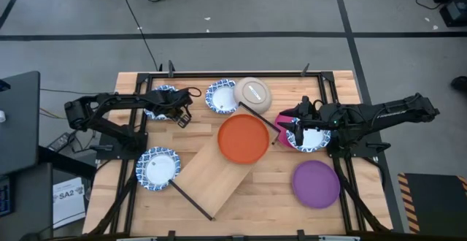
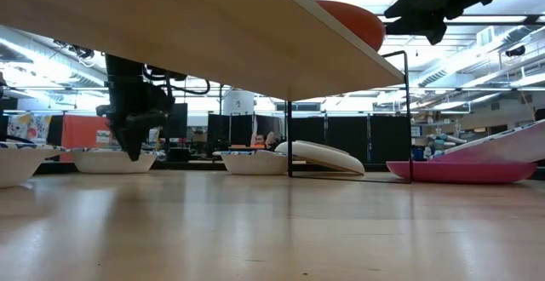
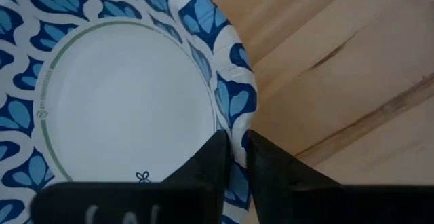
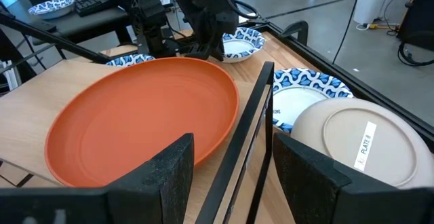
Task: Place and stack plates onto a shelf
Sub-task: Put the white blue patterned plate on the shelf
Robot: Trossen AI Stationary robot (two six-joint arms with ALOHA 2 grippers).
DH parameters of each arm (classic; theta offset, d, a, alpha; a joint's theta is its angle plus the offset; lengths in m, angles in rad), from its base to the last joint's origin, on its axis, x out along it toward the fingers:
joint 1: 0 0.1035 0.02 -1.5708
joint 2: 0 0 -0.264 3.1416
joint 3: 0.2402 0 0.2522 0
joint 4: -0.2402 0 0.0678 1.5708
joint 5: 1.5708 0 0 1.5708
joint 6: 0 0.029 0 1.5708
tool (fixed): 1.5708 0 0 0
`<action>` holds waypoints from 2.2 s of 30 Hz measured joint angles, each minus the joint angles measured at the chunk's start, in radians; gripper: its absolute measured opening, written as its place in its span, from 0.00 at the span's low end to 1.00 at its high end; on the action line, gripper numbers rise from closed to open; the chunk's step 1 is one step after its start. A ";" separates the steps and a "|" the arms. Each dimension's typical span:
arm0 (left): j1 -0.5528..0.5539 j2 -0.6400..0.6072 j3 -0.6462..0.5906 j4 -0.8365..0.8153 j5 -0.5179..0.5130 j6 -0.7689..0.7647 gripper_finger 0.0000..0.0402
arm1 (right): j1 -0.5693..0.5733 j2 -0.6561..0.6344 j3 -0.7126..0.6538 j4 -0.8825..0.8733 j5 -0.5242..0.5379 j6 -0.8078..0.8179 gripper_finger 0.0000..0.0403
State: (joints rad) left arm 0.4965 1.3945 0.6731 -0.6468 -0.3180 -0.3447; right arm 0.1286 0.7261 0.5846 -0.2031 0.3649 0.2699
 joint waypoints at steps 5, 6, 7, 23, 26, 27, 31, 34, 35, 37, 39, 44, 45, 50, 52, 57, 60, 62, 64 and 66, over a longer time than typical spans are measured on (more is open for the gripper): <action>0.000 0.000 0.000 -0.001 0.000 0.000 0.10 | 0.000 0.000 0.000 0.000 0.000 0.000 0.51; 0.000 0.000 0.000 -0.001 0.000 0.000 0.10 | 0.000 0.000 0.000 0.000 0.000 0.000 0.51; 0.000 0.000 0.000 -0.001 0.000 0.000 0.10 | 0.000 0.000 0.000 0.000 0.000 0.000 0.51; 0.000 -0.004 0.001 -0.024 0.001 0.000 0.02 | 0.000 0.000 0.000 0.000 0.000 0.000 0.51; 0.000 -0.004 0.003 -0.034 0.003 0.000 0.02 | 0.000 0.000 0.000 0.000 0.000 0.000 0.51; 0.000 -0.004 0.008 -0.048 0.004 0.000 0.02 | 0.000 0.000 0.000 0.000 0.000 0.000 0.51; -0.008 -0.003 0.071 -0.163 -0.009 -0.001 0.02 | 0.000 0.000 0.000 0.000 0.000 0.000 0.51; -0.029 -0.003 0.142 -0.257 -0.039 -0.002 0.02 | 0.000 0.000 0.000 0.000 0.000 0.000 0.51; -0.038 -0.003 0.172 -0.286 -0.045 -0.002 0.02 | 0.000 0.000 0.000 0.000 0.000 0.000 0.51; -0.057 -0.003 0.234 -0.344 -0.052 -0.002 0.02 | 0.000 0.000 0.000 0.000 0.000 0.000 0.51; -0.081 -0.003 0.300 -0.397 -0.064 -0.002 0.02 | 0.000 0.000 0.000 0.000 0.000 0.000 0.51; -0.149 -0.003 0.477 -0.515 -0.079 -0.003 0.02 | 0.000 0.000 0.000 0.000 0.000 0.000 0.51; -0.166 -0.003 0.511 -0.532 -0.080 -0.003 0.02 | 0.000 0.000 0.000 0.000 0.000 0.000 0.51; -0.262 -0.003 0.664 -0.583 -0.081 -0.004 0.02 | 0.000 0.000 0.000 -0.001 0.000 0.000 0.51; -0.306 -0.003 0.712 -0.584 -0.081 -0.005 0.02 | 0.000 0.000 0.000 -0.001 0.000 0.000 0.51; -0.432 -0.003 0.794 -0.586 -0.081 -0.011 0.02 | 0.000 0.000 0.000 -0.001 0.000 0.000 0.51; -0.520 -0.003 0.822 -0.584 -0.081 -0.029 0.02 | 0.000 0.000 0.000 -0.001 0.000 0.000 0.51; -0.579 -0.003 0.826 -0.584 -0.081 -0.047 0.02 | 0.000 0.000 0.000 -0.001 0.000 0.000 0.51; -0.638 -0.003 0.826 -0.585 -0.080 -0.063 0.02 | 0.000 0.000 0.000 -0.001 0.000 0.000 0.51; -0.695 -0.003 0.826 -0.585 -0.081 -0.070 0.02 | 0.000 0.000 0.000 -0.001 0.000 -0.001 0.51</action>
State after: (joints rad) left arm -0.1987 1.3914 1.4990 -1.2314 -0.3988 -0.4143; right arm 0.1286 0.7265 0.5850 -0.2043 0.3647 0.2691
